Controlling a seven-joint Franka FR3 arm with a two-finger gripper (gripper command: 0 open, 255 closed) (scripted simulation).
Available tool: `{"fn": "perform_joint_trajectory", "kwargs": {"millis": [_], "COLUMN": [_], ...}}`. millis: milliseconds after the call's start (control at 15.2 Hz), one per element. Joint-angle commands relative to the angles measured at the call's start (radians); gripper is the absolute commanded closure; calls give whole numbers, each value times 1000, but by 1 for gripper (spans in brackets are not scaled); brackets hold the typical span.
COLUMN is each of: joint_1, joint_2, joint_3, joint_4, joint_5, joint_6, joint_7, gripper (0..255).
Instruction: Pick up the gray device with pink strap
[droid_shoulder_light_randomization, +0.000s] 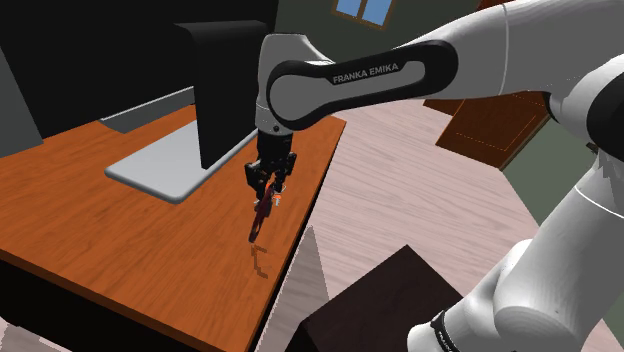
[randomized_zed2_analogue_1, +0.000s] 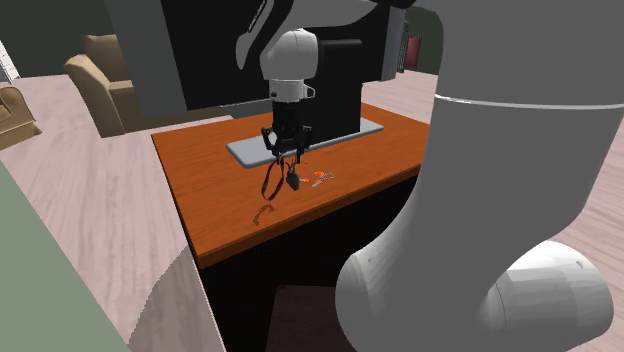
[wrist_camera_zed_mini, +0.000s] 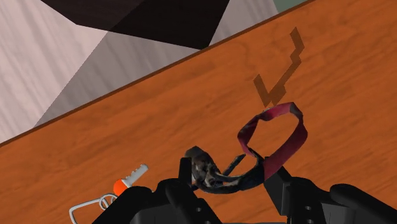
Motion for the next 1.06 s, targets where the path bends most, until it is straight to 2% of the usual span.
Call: {"fn": "perform_joint_trajectory", "kwargs": {"millis": [0, 858, 990], "joint_1": [-1, -5, -5], "joint_2": [-7, -60, -60], "joint_3": [0, 1, 1], "joint_4": [11, 126, 127], "joint_5": [2, 16, 16], "joint_6": [-18, -183, -185], "joint_7": [-1, -3, -3], "gripper": [255, 255, 255]}}
